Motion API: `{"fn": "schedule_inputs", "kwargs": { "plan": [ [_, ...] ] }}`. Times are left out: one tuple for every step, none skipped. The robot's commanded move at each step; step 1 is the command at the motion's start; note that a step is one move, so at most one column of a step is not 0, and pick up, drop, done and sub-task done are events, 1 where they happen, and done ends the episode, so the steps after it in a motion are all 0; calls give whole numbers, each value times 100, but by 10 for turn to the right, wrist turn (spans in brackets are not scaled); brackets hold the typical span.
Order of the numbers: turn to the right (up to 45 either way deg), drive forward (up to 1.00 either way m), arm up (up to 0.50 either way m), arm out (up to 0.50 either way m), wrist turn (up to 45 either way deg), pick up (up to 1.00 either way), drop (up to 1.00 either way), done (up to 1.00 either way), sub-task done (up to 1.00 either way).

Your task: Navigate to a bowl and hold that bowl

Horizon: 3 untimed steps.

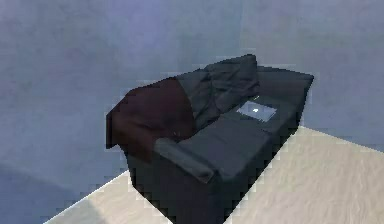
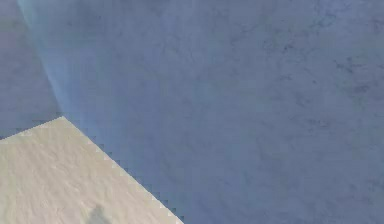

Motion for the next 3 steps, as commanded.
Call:
{"fn": "schedule_inputs", "kwargs": {
  "plan": [
    [0, 40, 0, 0, 0, 0, 0, 0, 0],
    [-450, 0, 0, 0, 0, 0, 0, 0, 0],
    [-150, 0, 0, 0, 0, 0, 0, 0, 0]
  ]
}}
